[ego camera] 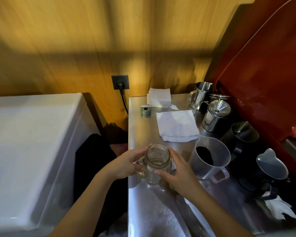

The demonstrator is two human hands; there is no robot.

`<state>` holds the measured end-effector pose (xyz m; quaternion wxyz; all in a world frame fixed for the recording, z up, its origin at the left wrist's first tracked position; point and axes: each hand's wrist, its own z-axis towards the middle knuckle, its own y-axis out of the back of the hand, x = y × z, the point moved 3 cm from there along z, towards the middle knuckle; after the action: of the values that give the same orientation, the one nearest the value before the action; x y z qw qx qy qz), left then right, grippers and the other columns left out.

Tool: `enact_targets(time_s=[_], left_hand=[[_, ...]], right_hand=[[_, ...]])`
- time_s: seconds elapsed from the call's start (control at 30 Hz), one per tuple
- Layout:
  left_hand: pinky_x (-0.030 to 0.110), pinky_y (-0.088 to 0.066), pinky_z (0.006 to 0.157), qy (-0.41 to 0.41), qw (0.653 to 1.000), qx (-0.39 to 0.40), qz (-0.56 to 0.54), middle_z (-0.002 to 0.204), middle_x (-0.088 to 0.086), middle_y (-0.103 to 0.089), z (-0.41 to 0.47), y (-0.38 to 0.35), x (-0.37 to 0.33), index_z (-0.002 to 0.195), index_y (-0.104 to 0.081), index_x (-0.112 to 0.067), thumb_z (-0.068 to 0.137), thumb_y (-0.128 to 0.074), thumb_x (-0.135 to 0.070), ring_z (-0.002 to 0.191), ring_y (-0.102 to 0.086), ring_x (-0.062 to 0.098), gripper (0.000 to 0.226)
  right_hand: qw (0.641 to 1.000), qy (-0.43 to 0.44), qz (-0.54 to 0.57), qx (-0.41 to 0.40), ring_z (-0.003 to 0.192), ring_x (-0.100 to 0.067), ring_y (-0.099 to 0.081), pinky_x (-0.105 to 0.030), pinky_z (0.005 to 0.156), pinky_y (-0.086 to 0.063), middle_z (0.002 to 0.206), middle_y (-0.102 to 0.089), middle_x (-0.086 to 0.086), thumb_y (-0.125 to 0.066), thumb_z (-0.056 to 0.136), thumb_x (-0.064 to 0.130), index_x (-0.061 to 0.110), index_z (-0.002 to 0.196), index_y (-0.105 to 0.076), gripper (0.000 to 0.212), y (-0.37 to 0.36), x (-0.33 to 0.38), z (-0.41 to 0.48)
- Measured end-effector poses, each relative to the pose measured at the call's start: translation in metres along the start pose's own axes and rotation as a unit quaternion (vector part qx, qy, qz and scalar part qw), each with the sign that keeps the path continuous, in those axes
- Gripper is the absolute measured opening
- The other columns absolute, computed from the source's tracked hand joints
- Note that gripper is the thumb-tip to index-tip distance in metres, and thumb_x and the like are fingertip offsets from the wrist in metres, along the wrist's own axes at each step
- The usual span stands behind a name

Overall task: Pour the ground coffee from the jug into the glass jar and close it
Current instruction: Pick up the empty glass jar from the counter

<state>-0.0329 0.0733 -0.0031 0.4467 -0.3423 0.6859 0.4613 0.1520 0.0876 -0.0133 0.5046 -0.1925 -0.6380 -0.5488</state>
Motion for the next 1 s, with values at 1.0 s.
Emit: enact_targets(time_s=[1.0], left_hand=[[0.041,-0.045,0.104,-0.005,0.983,-0.180,-0.044,0.128,-0.007,-0.059,-0.010,-0.035,0.021,0.135,-0.044,-0.032,0.052,-0.088,-0.047,0.119,-0.055,0.007,0.096]], right_hand=[[0.998,-0.042,-0.051,-0.014,0.122,-0.008,-0.040,-0.033,0.103,-0.037,0.135,-0.044,0.005,-0.063,0.078,0.049,0.026,0.135,-0.033,0.068,0.002,0.007,-0.013]])
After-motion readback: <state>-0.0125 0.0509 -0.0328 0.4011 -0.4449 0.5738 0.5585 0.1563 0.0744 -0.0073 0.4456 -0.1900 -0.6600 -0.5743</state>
